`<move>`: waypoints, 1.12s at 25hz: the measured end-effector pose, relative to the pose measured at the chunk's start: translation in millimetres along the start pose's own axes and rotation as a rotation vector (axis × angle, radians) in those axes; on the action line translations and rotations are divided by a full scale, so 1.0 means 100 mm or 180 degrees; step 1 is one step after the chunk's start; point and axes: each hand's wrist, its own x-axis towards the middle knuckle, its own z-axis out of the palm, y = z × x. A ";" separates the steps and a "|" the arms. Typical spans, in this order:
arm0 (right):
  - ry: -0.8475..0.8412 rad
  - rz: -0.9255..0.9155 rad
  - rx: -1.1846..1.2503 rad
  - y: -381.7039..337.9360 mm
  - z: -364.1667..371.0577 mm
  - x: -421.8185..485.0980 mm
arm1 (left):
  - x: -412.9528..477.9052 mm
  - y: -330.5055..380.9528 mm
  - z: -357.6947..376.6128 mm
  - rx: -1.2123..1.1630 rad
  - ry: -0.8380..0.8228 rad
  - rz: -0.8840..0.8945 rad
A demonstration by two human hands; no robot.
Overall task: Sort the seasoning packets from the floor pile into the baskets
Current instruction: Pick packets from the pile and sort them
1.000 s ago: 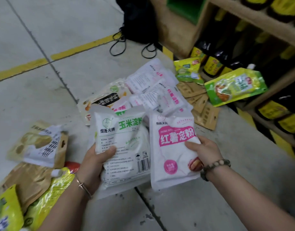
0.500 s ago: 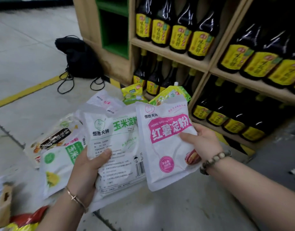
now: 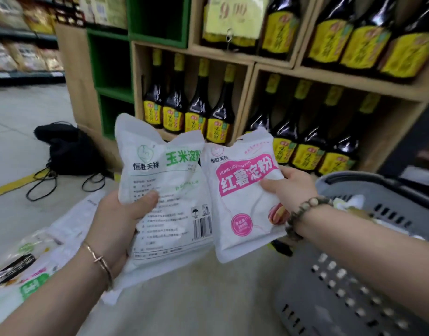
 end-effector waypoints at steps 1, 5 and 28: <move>0.0095 -0.0110 0.0002 -0.05 -0.18 0.03 | 0.01 0.02 0.18 -0.0027 -0.0134 0.0032; 0.0500 -0.0441 0.0221 -0.20 -0.95 0.11 | 0.07 0.06 0.97 -0.0046 -0.0681 0.0109; 0.1859 0.0637 -0.0575 1.10 -3.42 0.19 | 0.38 -1.13 3.93 0.3969 -0.1810 0.0954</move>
